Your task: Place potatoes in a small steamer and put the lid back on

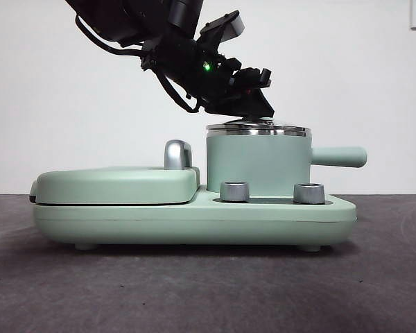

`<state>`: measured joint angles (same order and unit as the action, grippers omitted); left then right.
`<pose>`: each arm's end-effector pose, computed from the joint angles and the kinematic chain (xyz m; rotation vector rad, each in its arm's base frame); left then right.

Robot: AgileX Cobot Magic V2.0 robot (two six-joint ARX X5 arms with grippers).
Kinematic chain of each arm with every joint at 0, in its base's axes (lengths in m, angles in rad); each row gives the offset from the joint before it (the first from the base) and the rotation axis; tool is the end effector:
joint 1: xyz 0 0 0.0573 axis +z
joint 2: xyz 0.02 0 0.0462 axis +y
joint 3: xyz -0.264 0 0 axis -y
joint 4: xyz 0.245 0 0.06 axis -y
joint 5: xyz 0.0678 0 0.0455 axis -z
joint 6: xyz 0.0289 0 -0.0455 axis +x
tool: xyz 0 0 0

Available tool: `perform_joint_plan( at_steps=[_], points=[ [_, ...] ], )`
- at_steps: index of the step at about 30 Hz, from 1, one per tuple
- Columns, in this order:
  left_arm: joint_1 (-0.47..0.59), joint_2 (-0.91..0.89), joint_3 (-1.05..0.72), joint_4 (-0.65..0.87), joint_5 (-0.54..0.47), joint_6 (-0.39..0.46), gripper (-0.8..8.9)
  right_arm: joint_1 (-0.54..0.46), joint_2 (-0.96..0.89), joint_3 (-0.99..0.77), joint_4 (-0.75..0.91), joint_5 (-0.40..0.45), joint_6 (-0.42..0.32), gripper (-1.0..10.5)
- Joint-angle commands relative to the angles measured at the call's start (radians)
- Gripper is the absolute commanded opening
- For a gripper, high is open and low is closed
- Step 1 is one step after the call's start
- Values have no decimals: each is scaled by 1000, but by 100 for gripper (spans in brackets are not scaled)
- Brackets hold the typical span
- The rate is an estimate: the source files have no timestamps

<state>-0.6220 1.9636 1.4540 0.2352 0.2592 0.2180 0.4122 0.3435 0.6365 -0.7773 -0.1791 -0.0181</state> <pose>0.3666 -0.2719 0.2543 0.2535 0.1824 -0.9032 0.0656 0.0343 0.2758 -0.0744 0.4828 0.5840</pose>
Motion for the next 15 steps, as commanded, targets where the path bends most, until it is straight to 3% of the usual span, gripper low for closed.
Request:
perform_joint_plan(
  at_steps=[1,9,15],
  points=[
    [-4,33,32,23,6,8,14,6,0,3,8,4,11,292],
    [-4,42,32,6,7,-2,15,6,0,3,8,4,11,292],
    [-4,42,32,-22,7,-21,81,6,0,3,9,4,11,292]
  ],
)
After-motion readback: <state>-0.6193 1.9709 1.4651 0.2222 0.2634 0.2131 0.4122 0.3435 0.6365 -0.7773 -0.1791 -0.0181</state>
